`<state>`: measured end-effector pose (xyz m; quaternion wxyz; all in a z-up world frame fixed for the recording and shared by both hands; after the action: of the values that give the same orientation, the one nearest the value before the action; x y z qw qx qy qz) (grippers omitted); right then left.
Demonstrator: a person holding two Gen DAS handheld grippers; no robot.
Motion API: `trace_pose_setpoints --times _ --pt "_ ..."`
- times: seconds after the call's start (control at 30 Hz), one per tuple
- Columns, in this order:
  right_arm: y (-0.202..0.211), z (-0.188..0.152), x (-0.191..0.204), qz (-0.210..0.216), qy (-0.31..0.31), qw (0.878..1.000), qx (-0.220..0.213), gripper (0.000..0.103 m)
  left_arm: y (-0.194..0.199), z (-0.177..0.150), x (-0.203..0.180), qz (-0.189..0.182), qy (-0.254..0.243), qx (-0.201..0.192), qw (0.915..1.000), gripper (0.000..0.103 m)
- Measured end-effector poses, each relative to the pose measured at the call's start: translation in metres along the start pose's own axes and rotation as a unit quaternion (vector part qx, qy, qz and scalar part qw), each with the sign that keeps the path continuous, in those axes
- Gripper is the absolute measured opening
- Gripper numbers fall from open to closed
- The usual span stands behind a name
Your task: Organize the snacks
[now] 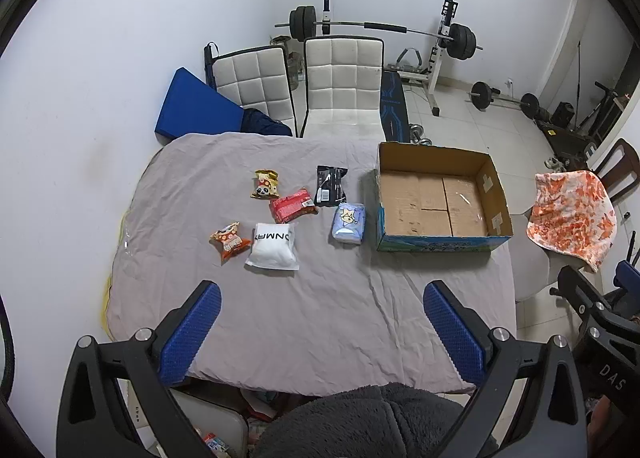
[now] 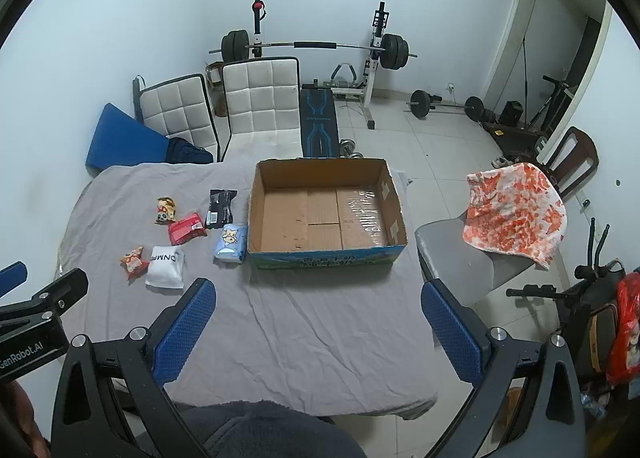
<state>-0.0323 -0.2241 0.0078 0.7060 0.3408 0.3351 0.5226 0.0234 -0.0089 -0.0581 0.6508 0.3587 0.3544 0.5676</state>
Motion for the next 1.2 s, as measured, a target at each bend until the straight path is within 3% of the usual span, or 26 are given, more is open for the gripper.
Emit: trace_pose_setpoints --times 1.2 --pt "0.001 0.0055 -0.0089 0.003 -0.005 1.0 -0.009 0.103 0.007 0.0009 -0.0097 -0.005 0.0 -0.007 1.0 0.103"
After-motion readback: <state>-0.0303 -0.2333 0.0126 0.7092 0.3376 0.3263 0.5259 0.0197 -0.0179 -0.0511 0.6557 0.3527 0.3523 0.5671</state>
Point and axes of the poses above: each gripper's, at about its wrist camera, not at the fingertips, and y roughly against the way its jaws point, x to its left, z to its top, the point moved 7 cm from there along -y, roughly the way its jaws point, and after that the axes turned 5 degrees about -z, right-handed, at the moved point
